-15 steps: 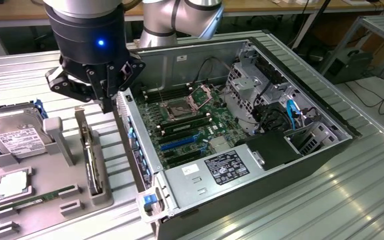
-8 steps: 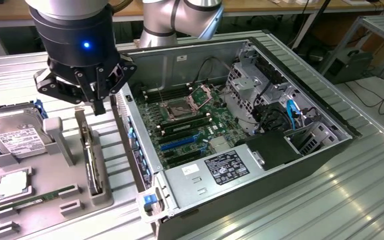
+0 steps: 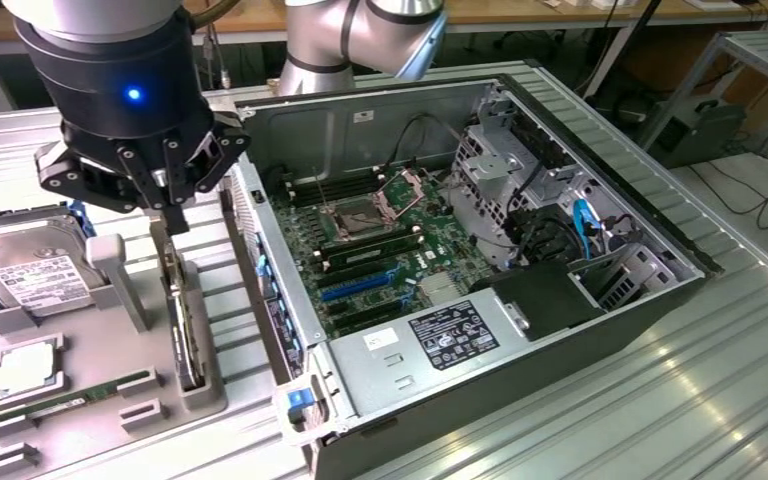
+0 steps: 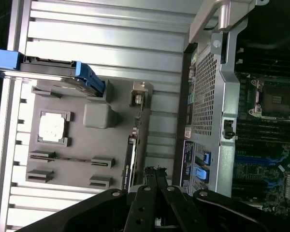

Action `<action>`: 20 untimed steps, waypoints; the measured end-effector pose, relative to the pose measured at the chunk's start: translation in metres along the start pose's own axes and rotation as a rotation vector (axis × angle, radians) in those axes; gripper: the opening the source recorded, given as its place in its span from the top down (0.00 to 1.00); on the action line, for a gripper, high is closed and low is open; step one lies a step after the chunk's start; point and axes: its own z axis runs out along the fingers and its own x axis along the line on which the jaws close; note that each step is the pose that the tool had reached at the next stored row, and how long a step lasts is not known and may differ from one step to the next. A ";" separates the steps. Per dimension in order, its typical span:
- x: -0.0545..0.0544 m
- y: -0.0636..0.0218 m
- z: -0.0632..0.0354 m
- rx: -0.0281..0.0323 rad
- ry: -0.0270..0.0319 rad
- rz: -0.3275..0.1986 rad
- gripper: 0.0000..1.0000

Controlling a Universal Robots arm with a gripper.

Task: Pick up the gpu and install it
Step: 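Reach for the gpu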

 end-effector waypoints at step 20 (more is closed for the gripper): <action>0.031 0.0028 -0.0001 -0.0005 0.0096 0.019 0.89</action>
